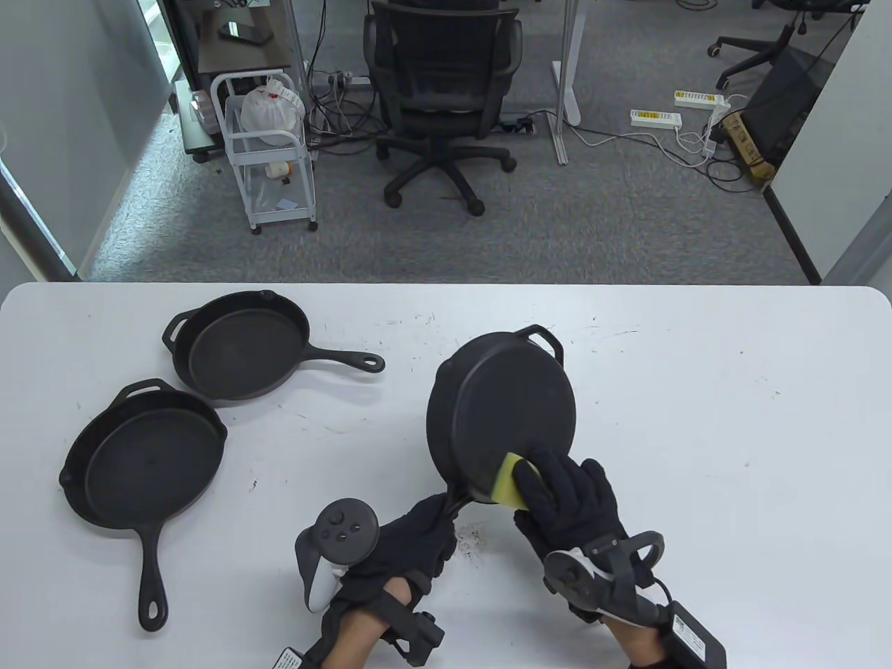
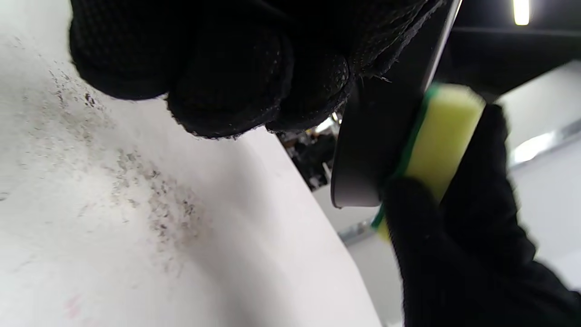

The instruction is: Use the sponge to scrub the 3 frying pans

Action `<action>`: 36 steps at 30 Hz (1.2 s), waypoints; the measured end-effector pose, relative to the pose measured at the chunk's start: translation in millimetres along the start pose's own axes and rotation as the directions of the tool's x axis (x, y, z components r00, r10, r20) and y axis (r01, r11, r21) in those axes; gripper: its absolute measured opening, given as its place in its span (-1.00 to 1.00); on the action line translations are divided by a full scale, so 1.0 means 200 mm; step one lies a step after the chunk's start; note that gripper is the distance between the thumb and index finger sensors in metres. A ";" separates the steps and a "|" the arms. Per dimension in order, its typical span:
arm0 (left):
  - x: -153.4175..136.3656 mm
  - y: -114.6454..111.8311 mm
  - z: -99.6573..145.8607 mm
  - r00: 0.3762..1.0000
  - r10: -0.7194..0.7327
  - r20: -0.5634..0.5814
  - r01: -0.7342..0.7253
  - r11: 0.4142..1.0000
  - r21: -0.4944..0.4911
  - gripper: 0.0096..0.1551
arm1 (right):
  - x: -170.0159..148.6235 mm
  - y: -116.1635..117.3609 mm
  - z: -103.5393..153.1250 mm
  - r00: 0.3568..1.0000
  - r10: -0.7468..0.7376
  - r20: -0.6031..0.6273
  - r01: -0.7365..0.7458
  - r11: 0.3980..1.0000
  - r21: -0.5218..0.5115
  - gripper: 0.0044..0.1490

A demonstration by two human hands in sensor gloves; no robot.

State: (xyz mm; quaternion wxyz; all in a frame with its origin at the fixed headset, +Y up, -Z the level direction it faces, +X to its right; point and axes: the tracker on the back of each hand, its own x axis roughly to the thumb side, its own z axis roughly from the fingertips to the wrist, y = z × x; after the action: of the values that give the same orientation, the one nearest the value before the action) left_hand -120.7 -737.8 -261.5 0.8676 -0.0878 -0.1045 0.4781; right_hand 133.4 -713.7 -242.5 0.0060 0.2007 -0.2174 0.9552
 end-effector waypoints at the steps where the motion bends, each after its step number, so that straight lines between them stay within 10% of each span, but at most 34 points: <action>1: 0.01 -0.01 0.00 0.999 -0.032 0.012 0.032 0.999 -0.021 -0.35 | 0.03 -0.03 0.00 1.000 0.010 0.008 -0.010 1.000 -0.012 -0.01; 13: 0.10 -0.08 0.00 0.974 -0.207 0.093 0.209 0.978 -0.016 -0.35 | -0.36 -0.02 -0.02 0.910 -0.173 -0.376 0.173 0.984 -0.036 -0.03; 18: 0.03 -0.01 0.00 0.998 -0.053 0.019 0.052 0.996 0.078 -0.35 | -0.27 0.09 -0.01 0.973 -0.073 -0.219 0.099 0.989 0.111 -0.04; 25: 0.07 -0.05 0.00 0.988 -0.151 0.043 0.151 0.989 0.012 -0.35 | 0.01 -0.06 -0.01 1.000 0.001 0.009 0.000 0.997 -0.072 -0.03; 30: 0.15 -0.12 0.01 0.941 -0.317 0.121 0.324 0.945 -0.044 -0.35 | -0.11 -0.18 -0.02 0.987 -0.045 -0.155 0.020 0.987 -0.161 -0.02; 36: 0.12 -0.08 0.02 0.968 -0.223 0.114 0.227 0.974 -0.019 -0.35 | -0.37 -0.05 -0.01 0.910 -0.176 -0.374 0.163 0.984 -0.066 -0.04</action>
State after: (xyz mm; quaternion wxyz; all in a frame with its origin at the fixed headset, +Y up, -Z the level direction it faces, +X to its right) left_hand -96.0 -726.1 -251.5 0.9076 -0.0626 -0.1697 0.3790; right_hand 201.7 -697.6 -268.8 0.1339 0.0306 -0.2096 0.9681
